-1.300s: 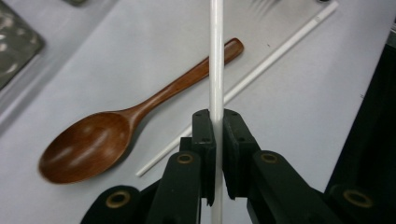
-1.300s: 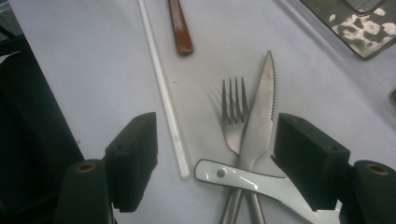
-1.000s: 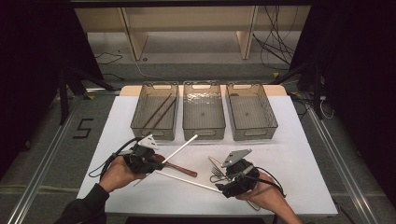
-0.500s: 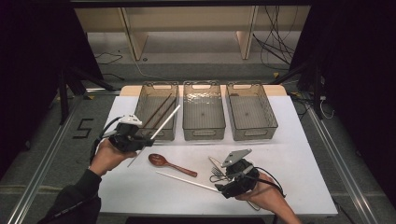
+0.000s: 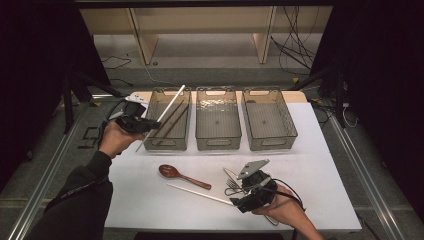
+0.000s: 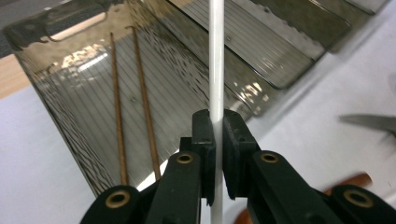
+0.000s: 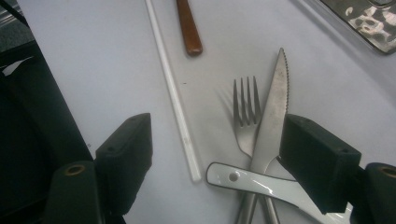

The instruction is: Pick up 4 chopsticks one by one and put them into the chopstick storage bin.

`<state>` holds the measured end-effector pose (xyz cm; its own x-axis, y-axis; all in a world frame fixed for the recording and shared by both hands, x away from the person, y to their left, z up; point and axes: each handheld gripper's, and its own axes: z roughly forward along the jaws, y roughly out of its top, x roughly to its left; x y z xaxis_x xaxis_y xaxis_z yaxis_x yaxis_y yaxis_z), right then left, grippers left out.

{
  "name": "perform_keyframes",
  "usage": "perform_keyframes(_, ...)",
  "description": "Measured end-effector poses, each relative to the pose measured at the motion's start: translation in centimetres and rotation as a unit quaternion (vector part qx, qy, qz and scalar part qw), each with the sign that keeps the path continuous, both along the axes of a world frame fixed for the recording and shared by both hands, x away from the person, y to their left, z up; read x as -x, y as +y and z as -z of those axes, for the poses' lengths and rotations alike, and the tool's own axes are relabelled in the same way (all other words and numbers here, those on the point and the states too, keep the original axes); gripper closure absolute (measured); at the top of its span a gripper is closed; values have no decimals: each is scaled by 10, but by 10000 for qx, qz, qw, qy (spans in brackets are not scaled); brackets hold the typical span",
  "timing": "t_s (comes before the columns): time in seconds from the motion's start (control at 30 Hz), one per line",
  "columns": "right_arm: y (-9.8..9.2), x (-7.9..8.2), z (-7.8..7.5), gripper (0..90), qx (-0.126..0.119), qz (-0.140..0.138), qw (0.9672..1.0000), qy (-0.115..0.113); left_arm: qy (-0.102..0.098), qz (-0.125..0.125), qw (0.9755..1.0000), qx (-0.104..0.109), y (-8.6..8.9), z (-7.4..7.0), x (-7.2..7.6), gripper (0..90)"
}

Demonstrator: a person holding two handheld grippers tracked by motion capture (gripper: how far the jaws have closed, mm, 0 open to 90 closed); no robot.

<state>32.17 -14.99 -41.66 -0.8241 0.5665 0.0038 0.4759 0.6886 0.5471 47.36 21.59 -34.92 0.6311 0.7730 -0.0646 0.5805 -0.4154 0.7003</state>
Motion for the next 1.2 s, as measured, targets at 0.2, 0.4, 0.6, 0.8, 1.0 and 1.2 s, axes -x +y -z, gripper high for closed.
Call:
perform_keyframes(0.2, 1, 1, -1, 264, -6, 2, 10000, -6, -19, -228, 9997, -27, 0, 1, -23, 840)
perform_keyframes(0.4, 1, 1, 0, 264, -25, -2, 10000, -13, -71, -372, 9993, 11, -1, 1, -42, 839)
perform_keyframes(0.6, 0, 0, 0, 264, 23, -38, 10000, 18, -77, -498, 9987, -43, -5, 4, -59, 839)
perform_keyframes(0.8, 0, 0, 0, 264, 17, -40, 10000, 20, -64, -577, 9983, -82, -8, 13, -70, 838)
perform_keyframes(1.0, 0, 0, 0, 264, 15, -59, 10000, 21, -73, -680, 9976, -142, -6, 22, -77, 837)
perform_keyframes(1.2, 1, 1, 1, 264, 1, -73, 10000, 12, -81, -699, 9975, -109, -5, 30, -80, 836)
